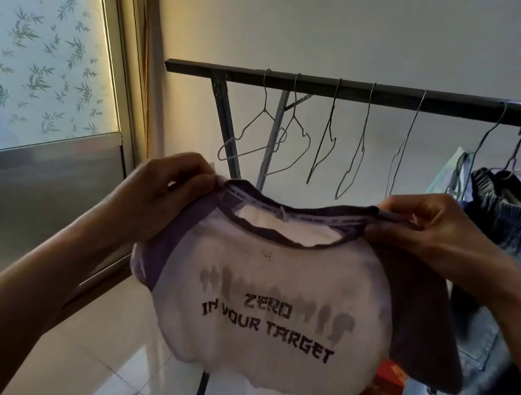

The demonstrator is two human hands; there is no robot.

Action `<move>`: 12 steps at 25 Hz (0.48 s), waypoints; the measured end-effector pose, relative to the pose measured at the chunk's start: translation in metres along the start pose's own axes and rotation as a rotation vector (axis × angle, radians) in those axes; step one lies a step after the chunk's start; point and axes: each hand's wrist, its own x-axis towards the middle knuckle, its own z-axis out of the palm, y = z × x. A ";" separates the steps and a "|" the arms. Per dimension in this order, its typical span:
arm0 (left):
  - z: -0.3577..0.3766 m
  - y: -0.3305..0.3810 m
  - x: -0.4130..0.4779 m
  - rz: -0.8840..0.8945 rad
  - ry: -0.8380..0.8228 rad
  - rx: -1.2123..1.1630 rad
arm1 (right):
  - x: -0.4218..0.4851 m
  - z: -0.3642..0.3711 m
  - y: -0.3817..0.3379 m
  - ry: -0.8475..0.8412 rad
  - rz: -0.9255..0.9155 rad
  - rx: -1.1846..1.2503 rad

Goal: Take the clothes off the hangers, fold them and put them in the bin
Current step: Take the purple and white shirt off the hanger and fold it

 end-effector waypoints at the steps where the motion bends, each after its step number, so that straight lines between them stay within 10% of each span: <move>1: -0.002 0.000 0.001 0.030 0.028 0.001 | -0.001 -0.002 -0.001 0.047 0.003 0.030; 7: 0.001 0.009 -0.006 -0.391 -0.198 -0.429 | 0.000 0.005 0.023 0.156 0.143 0.145; 12: 0.054 -0.007 -0.013 -0.825 0.041 -0.241 | 0.011 0.046 0.046 0.274 0.360 -0.040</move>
